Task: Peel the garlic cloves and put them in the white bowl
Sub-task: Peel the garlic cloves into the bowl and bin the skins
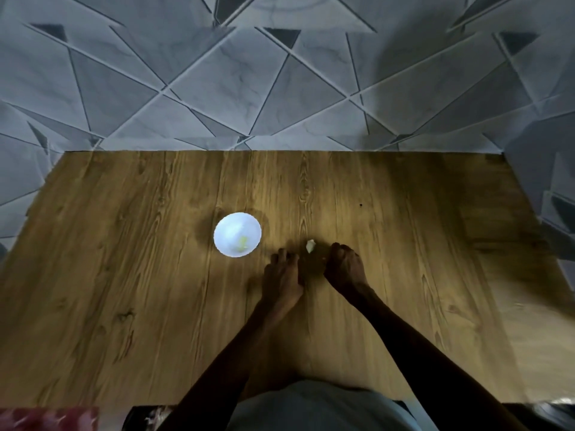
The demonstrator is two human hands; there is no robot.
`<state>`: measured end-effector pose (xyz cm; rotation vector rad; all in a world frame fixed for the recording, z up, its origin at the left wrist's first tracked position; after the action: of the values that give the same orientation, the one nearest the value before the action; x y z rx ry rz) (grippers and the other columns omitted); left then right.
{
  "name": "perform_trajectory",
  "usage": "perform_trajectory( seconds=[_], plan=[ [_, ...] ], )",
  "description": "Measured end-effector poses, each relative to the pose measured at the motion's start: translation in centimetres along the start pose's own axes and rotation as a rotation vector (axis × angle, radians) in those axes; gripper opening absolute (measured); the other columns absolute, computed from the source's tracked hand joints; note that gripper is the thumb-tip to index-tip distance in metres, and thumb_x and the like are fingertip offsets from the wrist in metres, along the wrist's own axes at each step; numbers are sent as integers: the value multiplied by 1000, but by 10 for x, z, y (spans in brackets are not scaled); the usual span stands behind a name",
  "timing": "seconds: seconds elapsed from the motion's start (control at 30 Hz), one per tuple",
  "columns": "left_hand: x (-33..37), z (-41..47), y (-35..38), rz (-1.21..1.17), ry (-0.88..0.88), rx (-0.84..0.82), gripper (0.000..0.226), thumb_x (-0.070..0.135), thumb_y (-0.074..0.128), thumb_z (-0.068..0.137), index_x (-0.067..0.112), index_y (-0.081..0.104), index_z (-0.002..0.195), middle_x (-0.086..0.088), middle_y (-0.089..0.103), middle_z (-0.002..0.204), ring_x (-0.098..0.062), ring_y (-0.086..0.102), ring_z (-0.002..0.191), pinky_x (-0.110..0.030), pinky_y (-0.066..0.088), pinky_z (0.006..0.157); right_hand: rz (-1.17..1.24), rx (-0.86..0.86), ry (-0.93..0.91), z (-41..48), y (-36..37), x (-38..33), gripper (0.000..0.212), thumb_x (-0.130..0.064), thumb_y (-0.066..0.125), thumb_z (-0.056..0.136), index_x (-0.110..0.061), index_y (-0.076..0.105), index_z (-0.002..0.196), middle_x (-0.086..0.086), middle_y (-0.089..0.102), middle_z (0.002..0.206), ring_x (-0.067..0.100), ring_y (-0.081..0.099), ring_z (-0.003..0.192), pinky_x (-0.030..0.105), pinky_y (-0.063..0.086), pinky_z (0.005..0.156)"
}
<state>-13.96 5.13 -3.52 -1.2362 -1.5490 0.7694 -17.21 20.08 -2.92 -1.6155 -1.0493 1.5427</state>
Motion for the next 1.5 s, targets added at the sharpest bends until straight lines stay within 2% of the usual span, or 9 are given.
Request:
perform_trajectory(
  seconds=[0.13,0.23,0.33,0.47,0.83,1.0,1.23,1.4,1.5],
  plan=[
    [0,-17,9,50,-8,-3,67,21,64,86,17,32,145,-9,21,155,-30,25,140,-41,35,109,175,-63,42,-12,1,15,9,-17,70,91,-8,68,91,-2,65,75,0,53,55,9,37,48],
    [-4,-30,15,30,-11,4,67,23,66,84,20,33,143,-6,22,153,-28,26,138,-39,36,107,396,-86,0,-30,1,16,7,-15,74,87,-9,72,84,-4,67,70,3,63,54,21,54,52],
    [-10,-42,21,6,-15,19,66,35,65,86,23,34,144,-2,23,151,-25,26,137,-39,35,108,445,-110,-4,-46,4,16,3,-14,73,87,-14,75,90,-7,71,79,2,65,61,16,53,54],
    [-13,-55,24,-21,-11,82,62,36,62,86,23,38,143,0,27,149,-23,29,134,-38,37,106,552,-157,122,-51,15,29,5,-15,74,87,-18,70,85,0,72,81,15,71,67,36,61,60],
    [-14,-58,27,-98,-35,142,58,32,64,85,23,45,139,0,34,145,-23,33,132,-38,38,104,433,-206,-7,-49,30,18,6,-5,73,85,-10,74,81,0,74,78,9,70,68,36,62,67],
    [-13,-53,23,-213,-20,157,45,28,62,89,22,54,133,-1,44,139,-22,39,128,-35,41,102,325,-156,-5,-51,24,8,12,-11,71,87,-19,73,78,-10,71,77,-3,64,69,13,52,66],
    [-13,-39,27,-368,7,72,33,25,62,89,24,60,122,1,60,127,-19,51,122,-38,46,99,191,82,-95,-57,8,-8,7,-11,69,89,-14,74,85,4,73,84,15,65,73,29,50,64],
    [-13,-32,27,-429,31,53,28,24,63,89,24,64,116,5,66,117,-15,58,113,-37,51,94,65,88,-6,-52,15,0,18,-30,56,97,-22,72,94,-3,70,93,13,61,83,23,44,67],
    [-11,-28,24,-452,63,39,26,24,64,89,22,65,115,5,67,113,-12,61,106,-34,52,91,35,135,-22,-54,15,-1,45,-47,32,96,-25,71,93,-6,69,94,11,58,84,20,40,66]
  ],
)
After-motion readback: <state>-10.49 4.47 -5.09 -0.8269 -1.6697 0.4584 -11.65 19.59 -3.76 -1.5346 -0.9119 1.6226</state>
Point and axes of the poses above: each hand's wrist, its own z-axis towards the middle knuckle, its own y-axis out of the palm, x = y × z, the point moved 7 cm from there along z, towards the middle knuckle
